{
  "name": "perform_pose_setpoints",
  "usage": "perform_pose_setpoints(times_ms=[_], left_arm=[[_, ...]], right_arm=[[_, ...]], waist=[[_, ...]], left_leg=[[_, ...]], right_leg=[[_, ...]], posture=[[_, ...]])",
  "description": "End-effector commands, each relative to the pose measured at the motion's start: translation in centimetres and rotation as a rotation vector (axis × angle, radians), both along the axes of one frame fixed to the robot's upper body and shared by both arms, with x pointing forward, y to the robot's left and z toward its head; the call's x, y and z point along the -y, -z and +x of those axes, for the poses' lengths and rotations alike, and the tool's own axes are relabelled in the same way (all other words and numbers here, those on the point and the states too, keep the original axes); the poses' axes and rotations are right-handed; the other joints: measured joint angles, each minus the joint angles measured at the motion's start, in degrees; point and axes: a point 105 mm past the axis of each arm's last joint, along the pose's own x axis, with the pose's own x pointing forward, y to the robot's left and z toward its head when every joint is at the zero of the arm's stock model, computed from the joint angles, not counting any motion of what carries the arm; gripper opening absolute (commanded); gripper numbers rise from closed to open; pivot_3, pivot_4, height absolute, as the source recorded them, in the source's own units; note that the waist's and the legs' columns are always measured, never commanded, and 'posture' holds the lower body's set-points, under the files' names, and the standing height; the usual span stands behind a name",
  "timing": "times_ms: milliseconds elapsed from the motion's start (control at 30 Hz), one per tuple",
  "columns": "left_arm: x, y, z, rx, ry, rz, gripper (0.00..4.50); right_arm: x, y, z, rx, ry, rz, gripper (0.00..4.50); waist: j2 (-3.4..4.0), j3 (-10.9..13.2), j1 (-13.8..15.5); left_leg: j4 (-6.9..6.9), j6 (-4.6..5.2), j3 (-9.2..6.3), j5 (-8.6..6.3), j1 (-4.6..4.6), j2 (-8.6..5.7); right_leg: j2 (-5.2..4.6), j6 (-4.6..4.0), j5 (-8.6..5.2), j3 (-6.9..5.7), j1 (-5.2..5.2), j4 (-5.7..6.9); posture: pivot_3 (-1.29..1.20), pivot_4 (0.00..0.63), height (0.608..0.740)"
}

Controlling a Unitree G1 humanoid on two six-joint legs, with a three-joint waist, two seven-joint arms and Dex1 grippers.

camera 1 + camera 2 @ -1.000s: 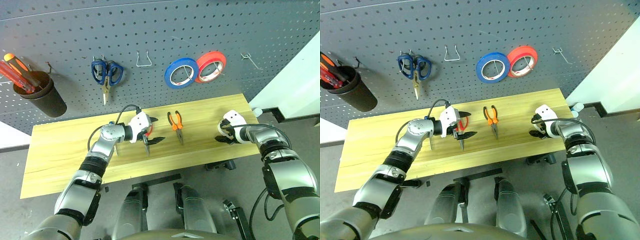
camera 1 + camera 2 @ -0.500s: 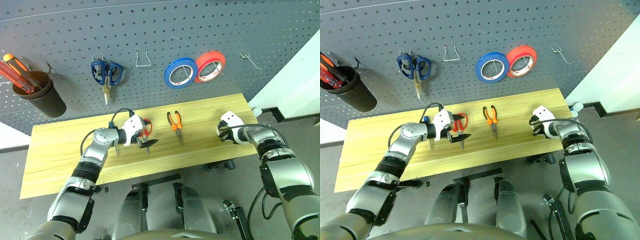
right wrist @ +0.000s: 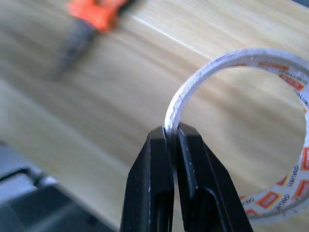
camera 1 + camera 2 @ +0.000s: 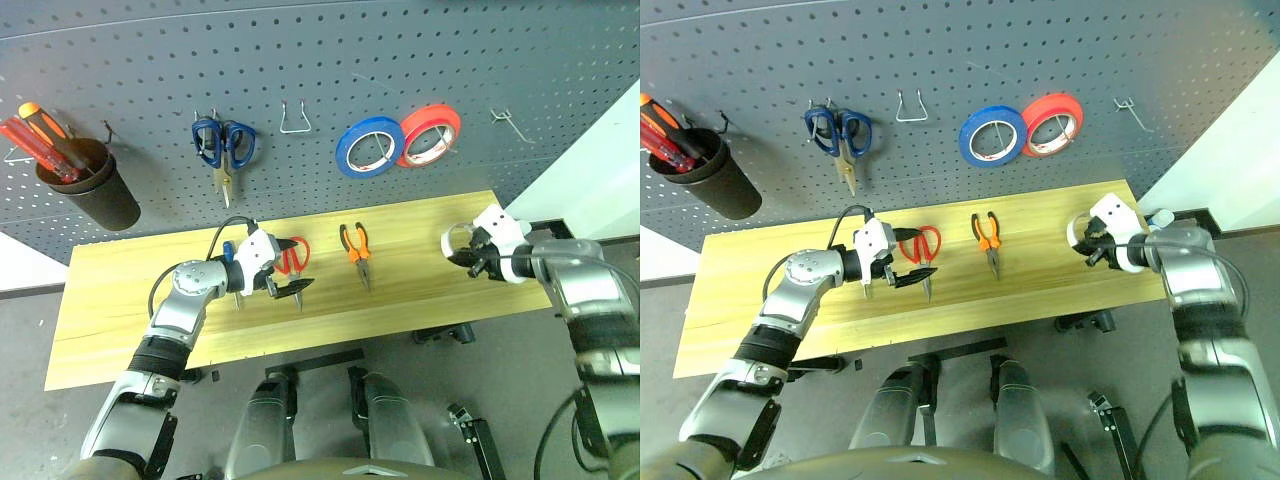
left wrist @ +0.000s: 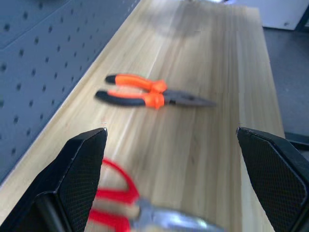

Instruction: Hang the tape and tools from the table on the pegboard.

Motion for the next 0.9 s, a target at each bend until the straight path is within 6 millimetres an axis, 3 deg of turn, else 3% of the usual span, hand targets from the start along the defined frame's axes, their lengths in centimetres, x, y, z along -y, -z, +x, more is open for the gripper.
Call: perform_pose_setpoints(times_ms=[33, 200, 267, 400, 700, 900], left_arm=[[-0.6, -1.7, 0.0, 0.052, -0.016, -0.039, 4.5], [-0.8, -3.8, 0.6, 0.122, -0.029, -0.112, 4.5], [-0.4, -4.8, 0.3, 0.139, 0.006, -0.149, 4.5], [0.5, -7.5, -0.6, 0.186, 0.117, -0.224, 4.5], [1.3, -11.2, 0.1, 0.23, 0.138, -0.265, 4.5], [1.5, -12.7, 1.5, 0.251, 0.084, -0.282, 4.5]], right_arm=[[-0.1, -5.1, -1.3, 0.186, 0.05, 0.025, 0.01], [0.2, -9.3, -1.0, 0.388, 0.153, 0.072, 0.01], [0.6, -10.3, -0.6, 0.447, 0.193, 0.064, 0.01], [1.7, -12.1, 0.7, 0.573, 0.271, 0.068, 0.01], [4.1, -13.2, 4.4, 0.659, 0.361, 0.038, 0.01], [4.9, -11.8, 7.0, 0.631, 0.363, 0.063, 0.01]], waist=[[0.03, 0.0, 0.0], [0.05, -0.8, -0.5], [0.11, -1.3, -0.5], [0.17, -2.2, -0.4], [0.31, -3.6, -0.5], [0.32, -4.4, -0.5]], left_leg=[[0.05, -0.02, 0.01, 0.0, -0.01, 0.0], [0.47, -0.2, 0.16, -0.08, -0.21, 0.17], [0.49, -0.2, 0.16, -0.09, -0.42, 0.35], [0.75, 0.01, 0.41, -0.02, -0.92, 0.33], [0.89, 0.31, 0.94, 0.05, -0.89, 0.19], [0.89, 0.33, 1.01, 0.05, -0.88, 0.16]], right_leg=[[0.0, 0.0, 0.05, 0.0, 0.04, -0.06], [0.05, -0.19, 0.45, 0.0, 0.21, -0.7], [0.19, -0.34, 0.99, -0.06, 0.28, -1.33], [0.18, -0.19, 1.12, 0.0, -0.07, -1.35], [0.21, 0.13, 1.31, 0.15, -0.02, -1.3], [0.27, 0.36, 1.44, 0.2, 0.0, -1.32]], posture=[[-0.1, 0.188, 0.74], [-0.13, 0.159, 0.74], [-0.13, 0.146, 0.74], [-0.14, 0.125, 0.74], [-0.11, 0.096, 0.74], [-0.1, 0.075, 0.74]])
